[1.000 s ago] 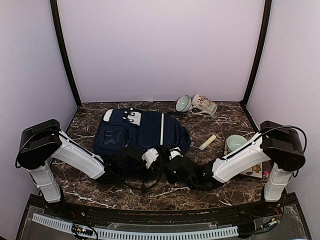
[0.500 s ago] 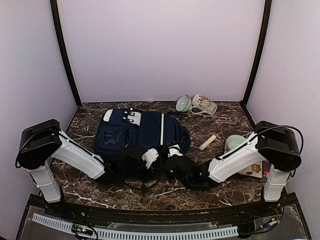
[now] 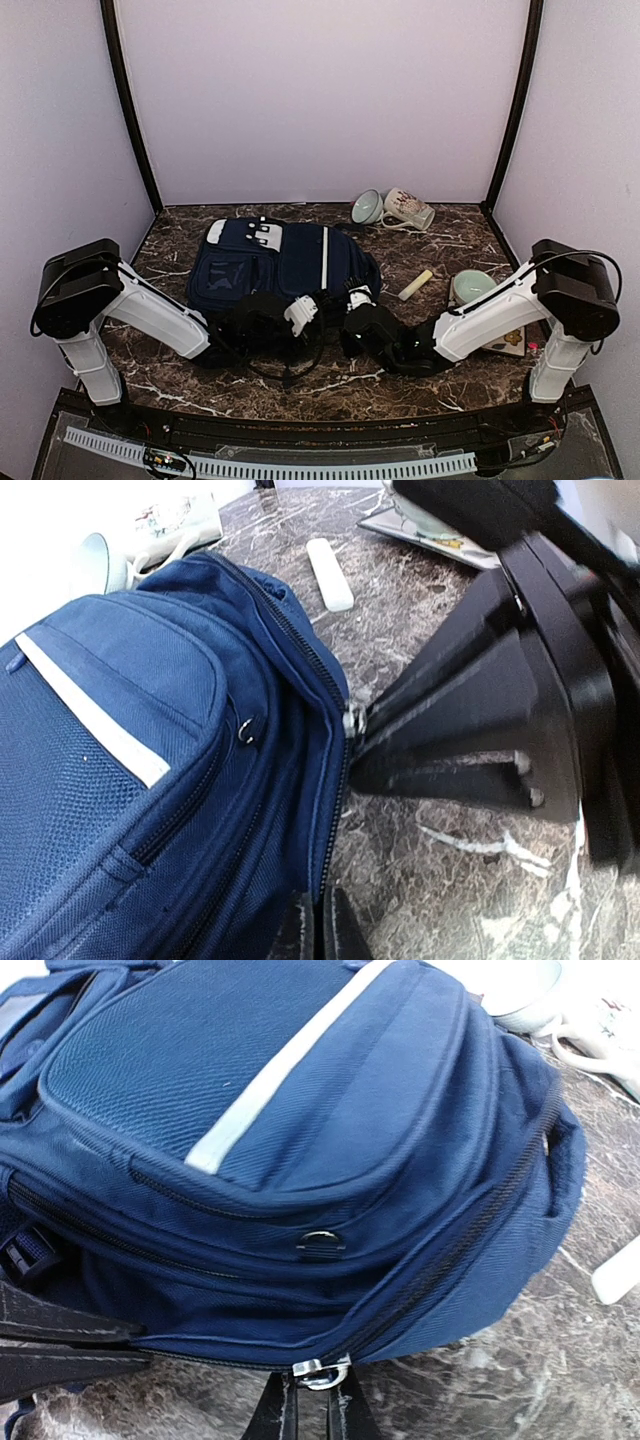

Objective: Pack the student bag
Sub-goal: Zip the student bag into the largest pocket of the bag.

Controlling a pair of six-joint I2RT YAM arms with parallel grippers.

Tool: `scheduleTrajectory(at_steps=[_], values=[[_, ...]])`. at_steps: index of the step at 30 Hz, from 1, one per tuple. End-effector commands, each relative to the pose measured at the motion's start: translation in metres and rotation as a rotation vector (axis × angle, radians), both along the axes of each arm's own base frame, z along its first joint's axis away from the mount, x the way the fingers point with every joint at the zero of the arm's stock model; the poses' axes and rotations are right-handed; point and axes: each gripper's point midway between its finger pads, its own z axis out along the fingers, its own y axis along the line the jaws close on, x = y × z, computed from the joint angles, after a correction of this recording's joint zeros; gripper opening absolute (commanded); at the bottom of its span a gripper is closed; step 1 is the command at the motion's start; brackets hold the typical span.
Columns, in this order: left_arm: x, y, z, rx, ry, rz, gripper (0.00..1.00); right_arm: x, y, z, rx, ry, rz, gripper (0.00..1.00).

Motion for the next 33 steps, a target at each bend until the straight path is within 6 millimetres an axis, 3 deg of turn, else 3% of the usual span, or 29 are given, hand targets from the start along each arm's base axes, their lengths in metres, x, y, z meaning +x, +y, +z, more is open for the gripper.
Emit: scheduleTrajectory(at_steps=[1,8,13,18,22,29,31,33], values=[[-0.004,-0.012,0.030,-0.077,-0.040,-0.021,0.00,0.014,-0.031,0.009,0.046,0.026,-0.071,0.00],[-0.004,-0.010,0.033,-0.082,-0.046,-0.020,0.00,0.043,-0.063,0.013,0.139,0.113,-0.098,0.00],[-0.002,-0.007,0.032,-0.077,-0.057,-0.005,0.00,0.043,-0.069,0.026,0.169,0.116,-0.078,0.00],[0.004,0.001,0.036,-0.093,-0.063,0.051,0.00,0.006,-0.028,0.046,0.255,0.156,0.197,0.00],[0.010,0.012,0.041,-0.106,-0.067,0.122,0.00,-0.019,-0.006,0.058,0.250,0.152,0.301,0.00],[0.005,0.060,0.066,-0.138,-0.042,0.261,0.05,-0.058,0.041,0.078,0.230,0.122,0.479,0.00],[0.000,0.077,0.079,-0.155,-0.036,0.291,0.10,-0.067,0.055,0.080,0.238,0.122,0.528,0.00],[-0.005,0.088,0.087,-0.154,-0.021,0.299,0.24,-0.076,0.072,0.083,0.261,0.123,0.586,0.00]])
